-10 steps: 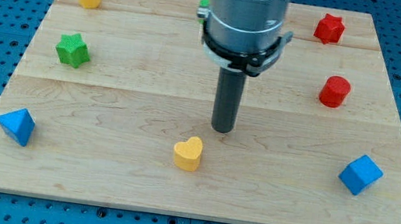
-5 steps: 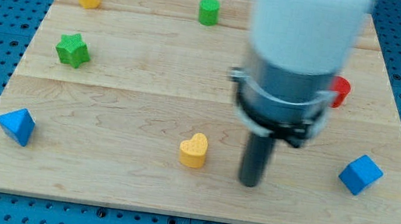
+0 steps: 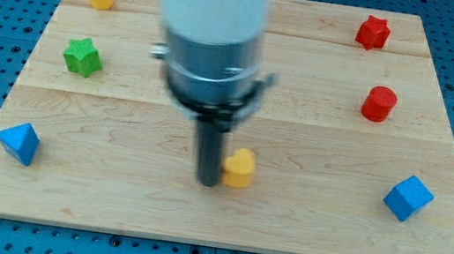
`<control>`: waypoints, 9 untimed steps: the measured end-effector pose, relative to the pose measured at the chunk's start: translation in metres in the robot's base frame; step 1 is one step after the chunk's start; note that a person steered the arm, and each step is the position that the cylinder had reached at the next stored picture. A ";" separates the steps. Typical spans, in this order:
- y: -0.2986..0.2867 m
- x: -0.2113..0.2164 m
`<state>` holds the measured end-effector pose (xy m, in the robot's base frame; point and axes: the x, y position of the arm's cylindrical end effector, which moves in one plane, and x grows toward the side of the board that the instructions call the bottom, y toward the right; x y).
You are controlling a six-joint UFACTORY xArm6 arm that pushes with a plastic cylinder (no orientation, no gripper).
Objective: Move the yellow heart to the left of the blue cube
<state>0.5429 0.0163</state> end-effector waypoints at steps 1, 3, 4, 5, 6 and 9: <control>0.089 0.000; 0.015 -0.003; -0.005 -0.023; 0.029 -0.053; 0.077 -0.048; 0.078 -0.046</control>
<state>0.4973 0.0946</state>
